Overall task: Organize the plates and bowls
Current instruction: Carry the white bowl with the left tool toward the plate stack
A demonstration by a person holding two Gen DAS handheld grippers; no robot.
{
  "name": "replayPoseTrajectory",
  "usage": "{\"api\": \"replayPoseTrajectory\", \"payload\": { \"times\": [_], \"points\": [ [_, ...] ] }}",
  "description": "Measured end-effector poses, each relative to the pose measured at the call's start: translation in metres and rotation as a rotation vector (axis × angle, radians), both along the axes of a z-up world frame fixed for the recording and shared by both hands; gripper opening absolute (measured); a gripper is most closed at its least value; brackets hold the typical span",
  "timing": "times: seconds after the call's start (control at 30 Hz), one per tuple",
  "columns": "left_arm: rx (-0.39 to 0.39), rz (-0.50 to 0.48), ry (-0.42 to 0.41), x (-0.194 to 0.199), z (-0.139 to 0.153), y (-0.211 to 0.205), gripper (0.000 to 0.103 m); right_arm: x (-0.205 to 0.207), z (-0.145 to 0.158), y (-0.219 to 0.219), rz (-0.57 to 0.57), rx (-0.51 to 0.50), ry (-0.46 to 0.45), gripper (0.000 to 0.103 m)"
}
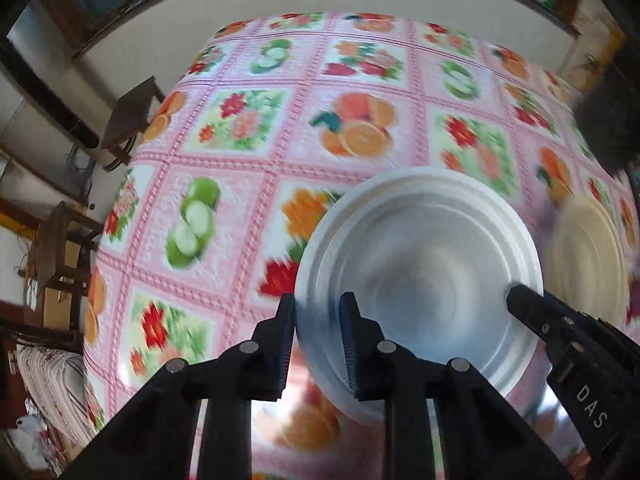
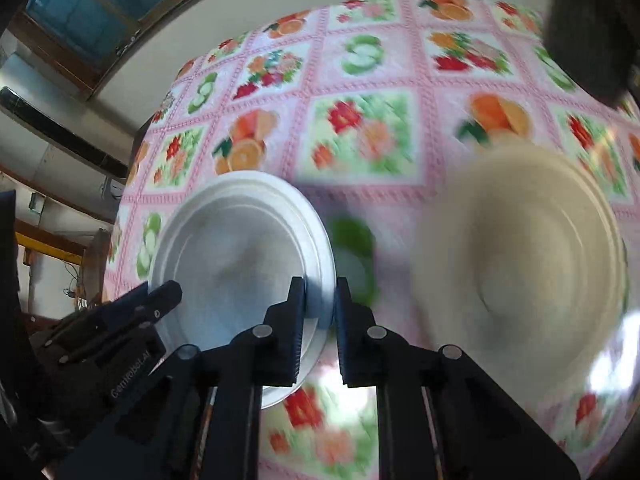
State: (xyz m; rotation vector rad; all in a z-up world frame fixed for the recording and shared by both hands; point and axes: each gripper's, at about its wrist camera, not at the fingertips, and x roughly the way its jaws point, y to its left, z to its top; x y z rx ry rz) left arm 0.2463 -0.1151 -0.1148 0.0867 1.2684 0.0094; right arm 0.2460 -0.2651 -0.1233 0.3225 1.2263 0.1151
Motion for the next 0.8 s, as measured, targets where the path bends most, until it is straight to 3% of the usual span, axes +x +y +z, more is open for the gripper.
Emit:
{"api": "replayPoseTrajectory", "payload": {
  "times": [0.37, 0.8],
  "points": [
    [-0.025, -0.14, -0.028, -0.097, 0.0, -0.031, 0.025, -0.124, 0.003, -0.031, -0.073, -0.045, 0.0, 0.017],
    [-0.036, -0.228, -0.044, -0.162, 0.0, -0.031, 0.025, -0.205, 0.005, -0.026, -0.137, -0.066, 0.004, 0.017]
  ]
}}
